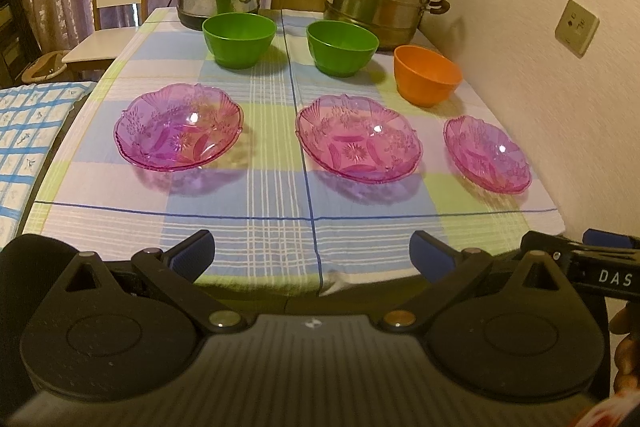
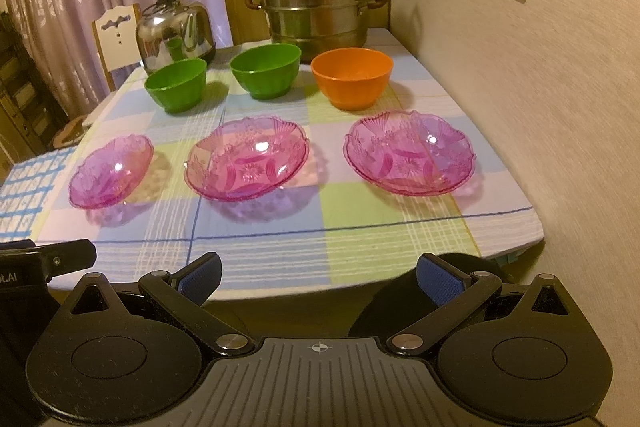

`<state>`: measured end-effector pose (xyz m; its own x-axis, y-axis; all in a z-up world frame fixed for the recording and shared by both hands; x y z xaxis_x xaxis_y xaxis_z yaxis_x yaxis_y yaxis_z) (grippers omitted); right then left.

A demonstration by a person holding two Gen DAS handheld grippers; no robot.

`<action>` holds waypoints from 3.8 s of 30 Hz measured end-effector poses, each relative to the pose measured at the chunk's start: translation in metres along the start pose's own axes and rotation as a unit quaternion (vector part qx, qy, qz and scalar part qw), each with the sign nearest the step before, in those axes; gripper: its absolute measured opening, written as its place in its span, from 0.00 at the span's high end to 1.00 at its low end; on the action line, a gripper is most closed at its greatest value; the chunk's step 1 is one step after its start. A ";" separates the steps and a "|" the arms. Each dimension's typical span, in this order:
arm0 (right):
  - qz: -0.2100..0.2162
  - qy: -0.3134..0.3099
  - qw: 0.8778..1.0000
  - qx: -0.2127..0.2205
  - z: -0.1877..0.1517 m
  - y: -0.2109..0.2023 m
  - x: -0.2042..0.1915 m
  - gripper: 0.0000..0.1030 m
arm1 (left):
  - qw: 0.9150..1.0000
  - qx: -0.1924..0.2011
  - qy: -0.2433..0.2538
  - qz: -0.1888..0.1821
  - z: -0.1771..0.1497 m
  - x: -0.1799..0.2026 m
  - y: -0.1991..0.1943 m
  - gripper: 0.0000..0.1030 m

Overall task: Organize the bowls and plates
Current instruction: 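Move both grippers forward to the rim of the middle pink glass plate, then close both grippers on the rim of the pink plate, then lift the pink plate with both grippers and carry it toward the chair side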

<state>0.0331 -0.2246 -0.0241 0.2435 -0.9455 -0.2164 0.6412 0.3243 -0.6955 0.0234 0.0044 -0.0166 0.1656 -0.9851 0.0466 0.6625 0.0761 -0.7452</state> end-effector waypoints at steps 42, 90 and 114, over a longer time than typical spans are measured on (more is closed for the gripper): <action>0.039 0.098 0.994 0.028 0.072 0.173 0.039 0.45 | 0.999 -0.002 -0.014 -0.045 0.086 0.008 0.200 0.24; 0.068 0.091 0.993 0.042 0.092 0.193 -0.004 0.90 | 0.998 0.038 -0.059 -0.004 0.114 -0.038 0.193 0.91; 0.192 -0.047 0.980 -0.007 0.108 0.255 -0.171 0.89 | 0.982 0.052 -0.148 0.107 0.096 -0.205 0.173 0.91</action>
<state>0.2337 0.0233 -0.0900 0.5310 -0.7470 -0.4001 0.4791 0.6541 -0.5853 0.1740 0.2345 -0.0913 0.5045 -0.8577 0.0995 0.6574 0.3069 -0.6882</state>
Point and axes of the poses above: each gripper's, at about its wrist camera, not at the fingertips, and y roughly the way its jaws point, x to its right, z to its top, the point moved 2 cm from there along y, roughly the way its jaws point, and after that the axes turned 8 degrees about z, right-handed, at the moved point
